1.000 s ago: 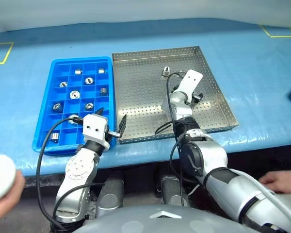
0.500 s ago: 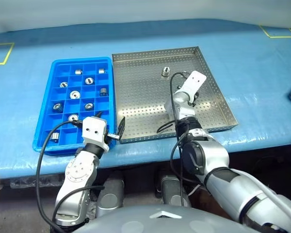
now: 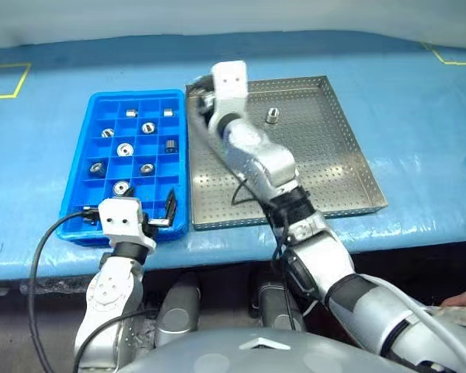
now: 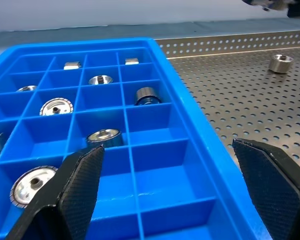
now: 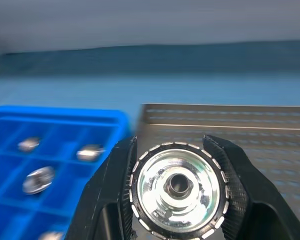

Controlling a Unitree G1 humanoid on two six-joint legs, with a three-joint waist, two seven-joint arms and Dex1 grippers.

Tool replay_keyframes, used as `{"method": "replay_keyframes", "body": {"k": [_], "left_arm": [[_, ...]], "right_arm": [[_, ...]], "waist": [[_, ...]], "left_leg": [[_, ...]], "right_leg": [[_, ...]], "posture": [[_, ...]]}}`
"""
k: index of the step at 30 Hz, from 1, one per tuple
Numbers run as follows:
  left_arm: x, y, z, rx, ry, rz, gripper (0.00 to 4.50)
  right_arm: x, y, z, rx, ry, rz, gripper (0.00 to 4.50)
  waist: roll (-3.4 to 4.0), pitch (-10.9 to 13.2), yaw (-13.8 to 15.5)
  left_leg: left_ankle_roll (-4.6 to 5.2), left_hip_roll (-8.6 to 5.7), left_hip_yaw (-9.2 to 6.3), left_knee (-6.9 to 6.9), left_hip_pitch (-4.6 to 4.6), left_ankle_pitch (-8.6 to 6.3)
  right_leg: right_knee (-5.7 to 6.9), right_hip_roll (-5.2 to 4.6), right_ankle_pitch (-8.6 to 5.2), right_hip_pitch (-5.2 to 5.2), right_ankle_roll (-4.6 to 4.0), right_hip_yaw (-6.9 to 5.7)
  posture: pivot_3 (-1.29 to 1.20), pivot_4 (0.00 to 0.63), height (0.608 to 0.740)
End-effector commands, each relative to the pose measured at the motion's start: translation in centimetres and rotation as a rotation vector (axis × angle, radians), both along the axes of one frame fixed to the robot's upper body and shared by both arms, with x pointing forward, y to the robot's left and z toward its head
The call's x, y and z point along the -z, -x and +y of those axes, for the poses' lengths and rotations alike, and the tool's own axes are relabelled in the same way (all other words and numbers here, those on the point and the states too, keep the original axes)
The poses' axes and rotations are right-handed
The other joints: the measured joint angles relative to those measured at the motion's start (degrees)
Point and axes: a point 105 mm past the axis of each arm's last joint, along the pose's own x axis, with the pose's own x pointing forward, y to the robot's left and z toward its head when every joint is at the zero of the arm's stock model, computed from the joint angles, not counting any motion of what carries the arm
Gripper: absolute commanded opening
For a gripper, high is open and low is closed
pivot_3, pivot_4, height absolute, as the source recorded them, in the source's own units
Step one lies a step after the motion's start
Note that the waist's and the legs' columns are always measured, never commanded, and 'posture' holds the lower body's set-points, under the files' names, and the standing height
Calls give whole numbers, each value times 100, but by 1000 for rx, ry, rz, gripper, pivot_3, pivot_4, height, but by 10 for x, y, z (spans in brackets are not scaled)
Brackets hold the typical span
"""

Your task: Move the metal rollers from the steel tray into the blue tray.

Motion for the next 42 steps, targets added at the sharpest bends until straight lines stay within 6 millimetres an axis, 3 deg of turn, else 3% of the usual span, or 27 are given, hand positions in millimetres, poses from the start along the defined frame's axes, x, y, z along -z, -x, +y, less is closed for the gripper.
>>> {"method": "replay_keyframes", "body": {"k": [1,4,7,12,21,29,30,35,42], "left_arm": [[-19,9,3,-15,-26,-84,4500],[-17,16,0,21,-47,-85,4500],[-16,20,-9,82,-32,-78,4500],[-14,20,-15,120,-33,-74,4500],[-12,14,-23,167,-35,-67,4500],[-12,11,-25,200,-38,-65,4500],[-12,11,-26,204,-38,-64,4500],[-12,7,-28,230,-34,-58,4500],[-10,2,-37,281,-23,-50,4500]], "right_arm": [[-6,67,61,-392,-54,-28,1737],[16,91,67,-541,-2,18,1737],[31,100,66,-593,36,52,1737],[51,96,56,-561,129,67,1737],[62,77,30,-457,175,117,1737],[66,70,18,-398,177,134,4336],[63,68,16,-381,165,126,4451],[44,41,-5,-189,48,85,4451],[37,-29,-74,262,16,21,4451]], "waist": [[-2,0,104],[-3,-1,234],[-4,-1,318],[-3,-1,339],[-4,-1,321],[-4,-1,264],[-4,-1,258],[-4,-1,240],[-4,-1,170]], "left_leg": [[0,0,-2,-1,-2,0],[-1,-3,-3,3,-8,-1],[-3,-4,-3,14,-10,-1],[-4,-3,-3,28,-14,-1],[-6,-3,-2,11,-22,-2],[-6,-3,-3,15,-19,-2],[-6,-3,-3,16,-19,-2],[-6,-3,-3,17,-19,-2],[-6,-4,3,27,-19,-1]], "right_leg": [[0,-1,-2,0,1,-2],[-8,-4,-7,0,10,-5],[-9,-5,-8,0,12,-6],[-4,-5,-8,-5,13,-10],[-8,-5,-7,-13,13,-12],[-7,-5,-7,-9,13,-13],[-7,-5,-7,-9,13,-13],[-6,-5,-7,-8,14,-13],[-6,-5,-3,-5,20,-9]], "posture": [[405,150,740],[411,150,740],[411,150,740],[402,150,740],[355,150,740],[330,150,740],[327,150,740],[301,150,740],[283,150,740]]}}
